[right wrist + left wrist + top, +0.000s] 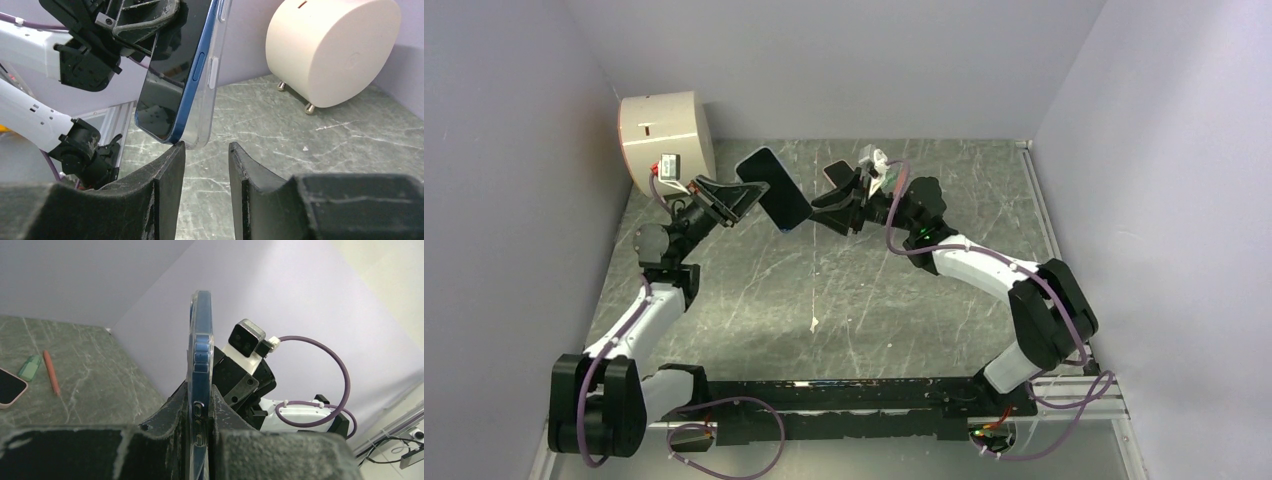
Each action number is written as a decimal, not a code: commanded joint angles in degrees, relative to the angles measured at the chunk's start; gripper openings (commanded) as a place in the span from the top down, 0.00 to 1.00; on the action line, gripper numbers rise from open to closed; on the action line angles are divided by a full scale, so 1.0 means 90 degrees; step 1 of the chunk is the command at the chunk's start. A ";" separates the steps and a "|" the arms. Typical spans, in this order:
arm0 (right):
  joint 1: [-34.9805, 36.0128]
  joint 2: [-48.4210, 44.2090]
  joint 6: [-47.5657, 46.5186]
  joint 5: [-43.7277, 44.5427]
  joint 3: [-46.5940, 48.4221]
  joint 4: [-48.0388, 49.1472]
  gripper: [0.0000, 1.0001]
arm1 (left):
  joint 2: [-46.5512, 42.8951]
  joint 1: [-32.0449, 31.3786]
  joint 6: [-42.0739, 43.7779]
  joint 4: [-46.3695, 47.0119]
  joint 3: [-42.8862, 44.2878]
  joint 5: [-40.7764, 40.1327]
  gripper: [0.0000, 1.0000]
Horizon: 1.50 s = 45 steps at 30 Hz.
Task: Take the phone out of the phone case
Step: Remove the phone case from the phone.
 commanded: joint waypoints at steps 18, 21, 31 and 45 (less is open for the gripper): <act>-0.0068 -0.0365 -0.0106 0.0820 0.0118 -0.0824 0.56 | -0.0676 -0.0251 0.0725 -0.0987 -0.0136 -0.0610 0.98; -0.0266 -0.0608 0.0262 0.0752 -0.0091 -0.0857 0.54 | -0.0861 -0.0222 0.0850 -0.1190 -0.0283 -0.0980 0.97; -0.0298 -0.0804 0.1389 0.0128 0.0043 -0.0991 0.51 | -0.0974 -0.0182 0.0762 -0.1096 -0.0509 -0.1323 0.97; -0.0158 -0.0003 0.2798 -0.0367 0.0734 -0.1383 0.54 | -0.1093 -0.0159 0.0628 -0.1080 -0.0589 -0.1435 0.98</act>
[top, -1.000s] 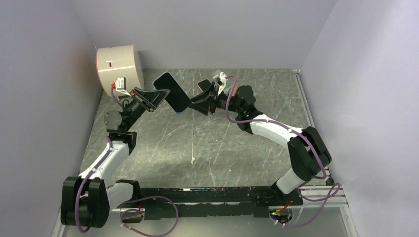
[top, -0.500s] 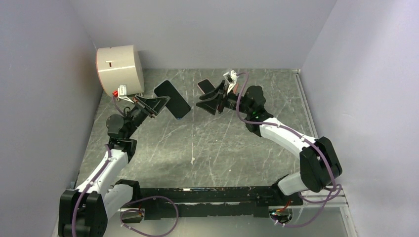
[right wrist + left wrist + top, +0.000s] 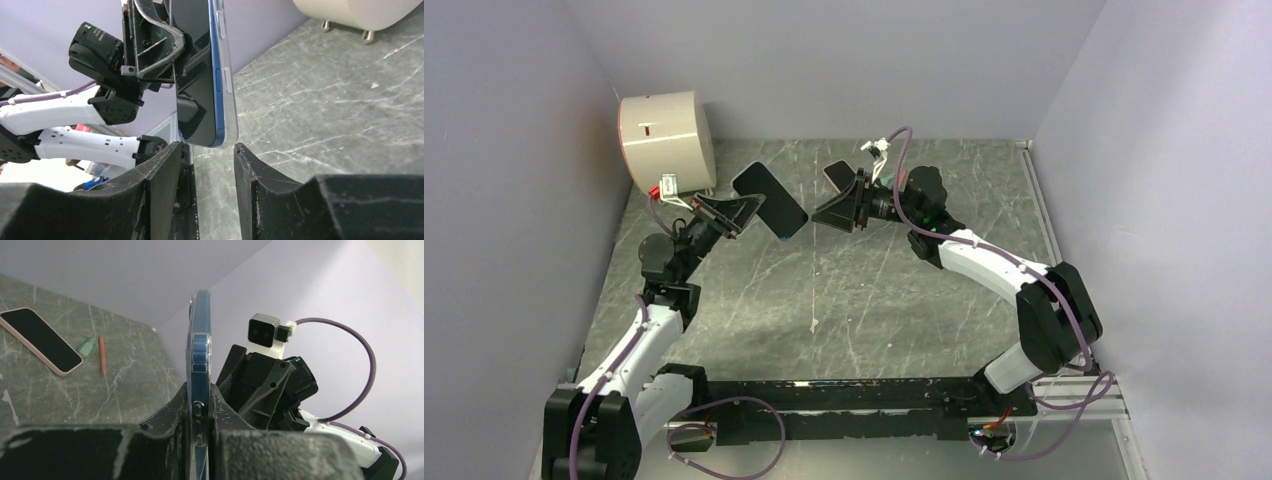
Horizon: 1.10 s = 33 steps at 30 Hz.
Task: Take the phone out of the phone case
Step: Remove the phone case from the phone.
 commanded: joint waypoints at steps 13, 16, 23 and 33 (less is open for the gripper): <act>0.0152 0.0473 0.0885 -0.0471 0.0577 0.0406 0.59 | -0.0140 0.0028 -0.0152 0.0632 0.0046 -0.0093 0.98; 0.0161 0.0506 0.0923 -0.0516 0.0613 0.0447 0.60 | -0.0129 0.0028 -0.0155 0.0641 0.0054 -0.0079 0.98; 0.0184 0.0664 0.1136 -0.0617 0.0696 0.0734 0.61 | 0.0001 0.0027 -0.0402 0.0984 0.0029 0.0036 0.97; 0.0244 0.0949 0.1343 -0.0597 0.0937 0.1060 0.62 | 0.0094 0.0015 -0.0792 0.1427 0.0006 0.0228 0.97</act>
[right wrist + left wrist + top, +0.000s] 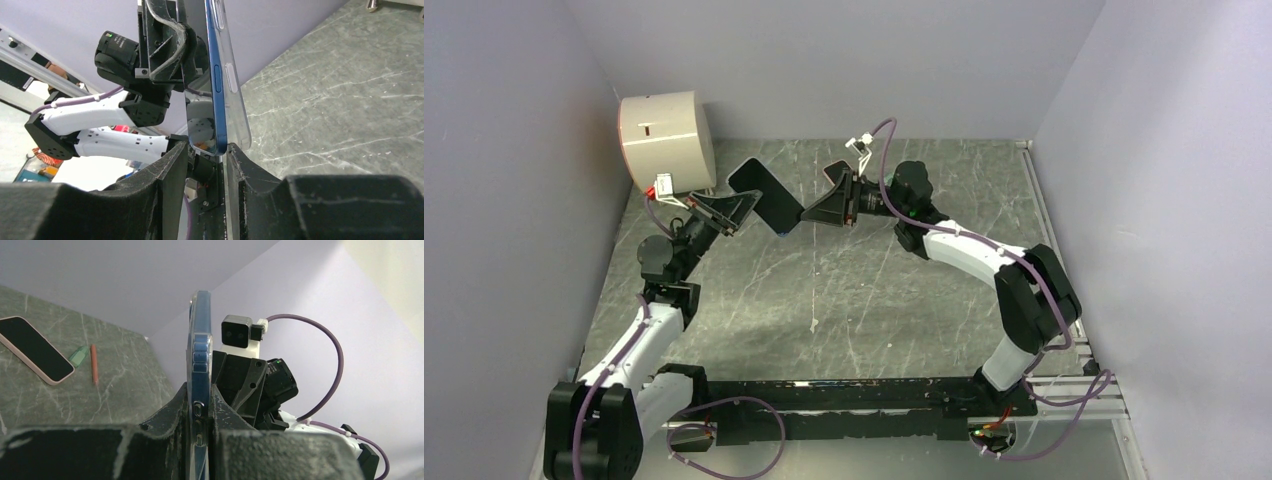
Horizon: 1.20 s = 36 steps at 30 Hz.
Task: Take the phone out of the phone case
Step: Remove the phone case from the phone.
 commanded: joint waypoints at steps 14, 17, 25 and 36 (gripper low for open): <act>0.0316 0.0356 0.0325 -0.0243 0.0937 0.0688 0.67 | 0.0212 -0.0277 -0.0178 0.0922 0.0190 0.0334 0.98; 0.0366 0.0362 0.0279 -0.0270 0.1029 0.0613 0.71 | 0.0463 -0.0339 -0.0163 0.1049 0.0244 0.0422 0.98; 0.0382 0.0349 0.0248 -0.0354 0.1124 0.0546 0.90 | 0.0772 -0.0470 0.0156 0.0930 0.0378 0.0487 0.97; 0.0203 0.0009 0.0278 -0.0098 0.0911 0.0460 1.00 | 0.0848 -0.0471 0.1012 0.0153 0.0543 0.0373 0.81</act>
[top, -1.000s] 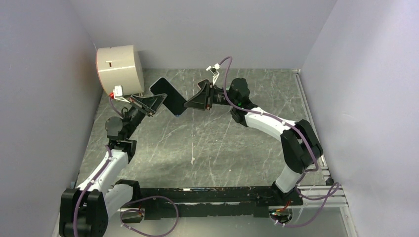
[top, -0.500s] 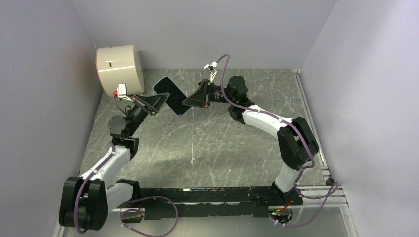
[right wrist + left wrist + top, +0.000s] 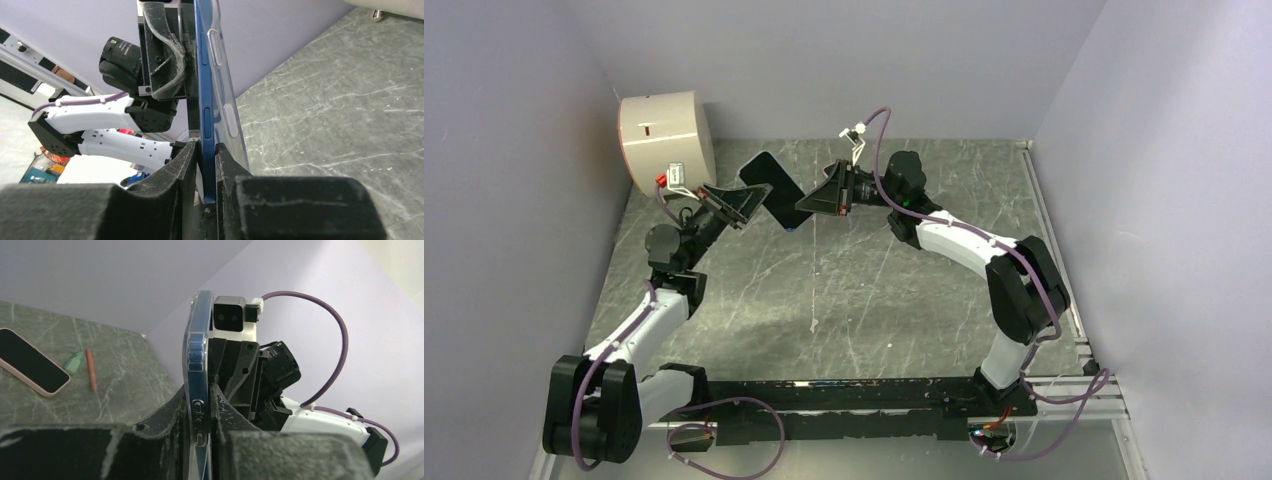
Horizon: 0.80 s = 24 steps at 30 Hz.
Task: Take the phone out of the phone case
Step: Remove the phone case from the phone.
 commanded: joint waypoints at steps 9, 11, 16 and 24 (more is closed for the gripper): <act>-0.0002 -0.0789 -0.0095 0.0268 0.0107 0.0088 1.00 | -0.0180 -0.0206 0.1189 -0.0814 0.0105 -0.0140 0.44; -0.0030 -0.0823 -0.0115 0.0355 0.0088 -0.0021 1.00 | -0.0310 -0.0206 0.1350 -0.0968 0.0104 -0.0221 0.39; -0.0183 -0.0840 0.0123 0.0517 -0.0020 0.0050 1.00 | -0.0521 -0.0206 0.1707 -0.1249 0.0083 -0.0365 0.31; -0.0462 -0.1009 0.0352 0.0754 -0.0248 0.0145 1.00 | -0.0360 -0.0206 0.1681 -0.0505 -0.0152 -0.0291 0.31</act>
